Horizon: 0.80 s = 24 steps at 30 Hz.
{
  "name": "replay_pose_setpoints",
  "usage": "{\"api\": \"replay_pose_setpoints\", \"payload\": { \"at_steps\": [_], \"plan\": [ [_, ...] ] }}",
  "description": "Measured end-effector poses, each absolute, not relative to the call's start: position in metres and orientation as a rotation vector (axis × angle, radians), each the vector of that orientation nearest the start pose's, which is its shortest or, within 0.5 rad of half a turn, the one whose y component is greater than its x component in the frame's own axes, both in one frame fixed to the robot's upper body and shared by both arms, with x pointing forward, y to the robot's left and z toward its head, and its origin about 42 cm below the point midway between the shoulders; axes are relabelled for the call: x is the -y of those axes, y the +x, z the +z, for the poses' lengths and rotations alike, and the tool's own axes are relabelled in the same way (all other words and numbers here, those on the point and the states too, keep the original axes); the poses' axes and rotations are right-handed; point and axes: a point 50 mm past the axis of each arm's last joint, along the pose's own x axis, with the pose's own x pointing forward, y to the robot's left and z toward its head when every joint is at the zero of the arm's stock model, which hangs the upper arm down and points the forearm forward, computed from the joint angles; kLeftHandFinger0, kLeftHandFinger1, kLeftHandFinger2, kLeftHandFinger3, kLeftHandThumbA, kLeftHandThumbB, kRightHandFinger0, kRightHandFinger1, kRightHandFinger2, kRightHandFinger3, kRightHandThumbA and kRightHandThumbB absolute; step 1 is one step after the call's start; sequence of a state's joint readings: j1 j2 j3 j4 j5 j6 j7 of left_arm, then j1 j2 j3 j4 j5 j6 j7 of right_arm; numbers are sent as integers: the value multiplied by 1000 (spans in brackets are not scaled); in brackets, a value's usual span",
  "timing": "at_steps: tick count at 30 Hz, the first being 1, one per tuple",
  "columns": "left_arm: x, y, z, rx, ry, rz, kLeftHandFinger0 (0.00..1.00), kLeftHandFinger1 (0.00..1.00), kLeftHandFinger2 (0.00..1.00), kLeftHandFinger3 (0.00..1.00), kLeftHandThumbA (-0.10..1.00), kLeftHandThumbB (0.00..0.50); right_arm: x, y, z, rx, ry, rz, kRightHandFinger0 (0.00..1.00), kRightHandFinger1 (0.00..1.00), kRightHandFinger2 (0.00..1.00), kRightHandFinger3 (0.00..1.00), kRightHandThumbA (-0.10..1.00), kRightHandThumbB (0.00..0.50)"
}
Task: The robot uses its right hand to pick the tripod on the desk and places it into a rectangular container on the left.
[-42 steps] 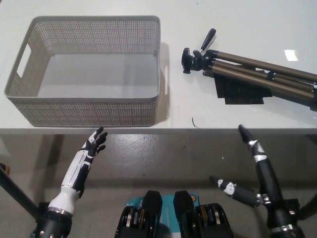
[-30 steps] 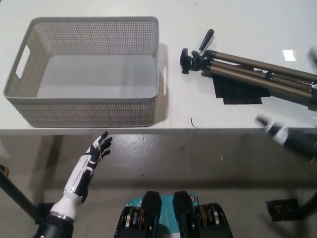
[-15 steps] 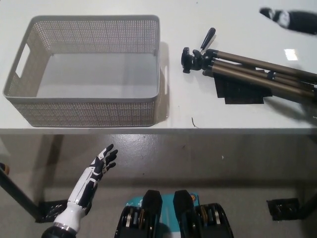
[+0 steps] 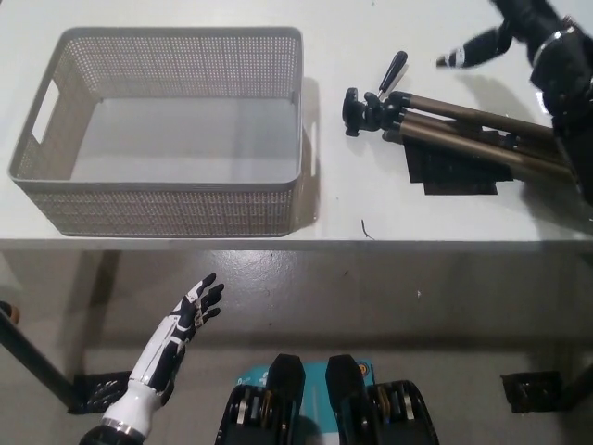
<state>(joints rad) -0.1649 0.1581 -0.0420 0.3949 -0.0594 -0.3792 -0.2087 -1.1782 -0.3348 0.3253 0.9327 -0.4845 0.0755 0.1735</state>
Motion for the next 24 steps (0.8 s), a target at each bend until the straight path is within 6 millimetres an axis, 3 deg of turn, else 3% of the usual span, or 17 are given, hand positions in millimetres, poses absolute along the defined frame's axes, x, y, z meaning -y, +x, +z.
{"api": "replay_pose_setpoints", "payload": {
  "at_steps": [3,7,13,17,24],
  "plan": [
    [-243,327,64,132,119,-263,1000,1000,1000,1000,1000,500,225,591,334,-52,-1122,205,1000,1000,1000,1000,1000,405],
    [-243,327,65,136,119,-265,1000,1000,1000,1000,1000,500,232,597,330,-152,-1127,212,1000,1000,1000,1000,1000,399],
    [-243,327,65,139,119,-265,1000,1000,1000,1000,1000,500,243,599,329,-215,-1016,229,1000,1000,1000,1000,1000,448],
    [-243,327,65,139,119,-267,1000,1000,1000,1000,1000,500,247,597,322,-247,-966,251,1000,1000,1000,1000,1000,423],
    [-243,327,65,139,116,-270,1000,1000,1000,1000,1000,500,249,595,314,-293,-916,317,1000,1000,1000,1000,1000,431]
  ]
}}
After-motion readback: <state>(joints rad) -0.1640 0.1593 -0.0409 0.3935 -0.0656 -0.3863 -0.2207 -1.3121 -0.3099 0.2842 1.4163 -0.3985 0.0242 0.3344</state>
